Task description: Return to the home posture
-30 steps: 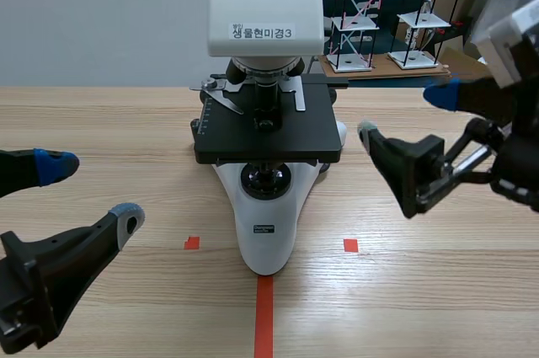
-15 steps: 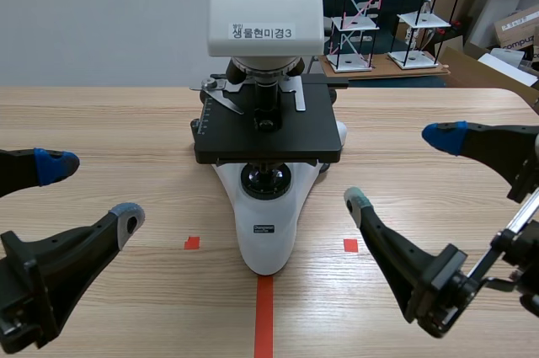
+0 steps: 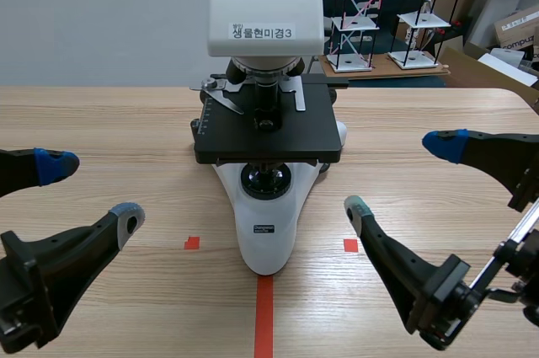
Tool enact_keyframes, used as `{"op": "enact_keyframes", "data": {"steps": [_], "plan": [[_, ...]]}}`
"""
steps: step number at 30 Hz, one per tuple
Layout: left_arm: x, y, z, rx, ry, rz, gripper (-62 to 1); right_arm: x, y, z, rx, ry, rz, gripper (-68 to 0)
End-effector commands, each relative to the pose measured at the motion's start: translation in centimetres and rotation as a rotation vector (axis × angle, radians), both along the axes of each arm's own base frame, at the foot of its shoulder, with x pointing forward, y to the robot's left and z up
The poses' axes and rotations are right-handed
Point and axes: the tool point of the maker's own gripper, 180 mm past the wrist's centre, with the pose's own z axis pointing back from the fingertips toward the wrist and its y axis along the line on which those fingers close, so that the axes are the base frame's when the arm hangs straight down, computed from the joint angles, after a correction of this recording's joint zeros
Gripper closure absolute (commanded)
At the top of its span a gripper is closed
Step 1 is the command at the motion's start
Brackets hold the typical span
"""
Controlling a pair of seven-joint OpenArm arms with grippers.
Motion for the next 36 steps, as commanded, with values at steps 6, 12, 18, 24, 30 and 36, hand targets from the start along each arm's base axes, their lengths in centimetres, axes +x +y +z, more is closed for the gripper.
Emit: {"op": "enact_keyframes", "data": {"steps": [6,12,18,24,30,36], "plan": [[0.01,-0.03,0.39,-0.016,-0.009,0.004,-54.0,0.35,-0.1,0.78,0.017,-0.029,0.0,-60.8],[0.01,-0.03,0.39,-0.016,-0.009,0.004,-54.0,0.35,-0.1,0.77,0.017,-0.029,0.0,-60.8],[0.01,-0.03,0.39,-0.016,-0.009,0.004,-54.0,0.42,-0.19,0.79,0.015,-0.032,-0.006,-60.8],[0.01,-0.03,0.39,-0.016,-0.009,0.004,-54.0,0.57,-0.36,0.83,0.011,-0.038,-0.019,-60.8],[0.01,-0.03,0.39,-0.016,-0.009,0.004,-54.0,0.57,-0.36,0.83,0.011,-0.039,-0.019,-60.8],[0.01,-0.03,0.39,-0.016,-0.009,0.004,-54.0,0.56,-0.35,0.83,0.011,-0.038,-0.019,-60.8]]}}
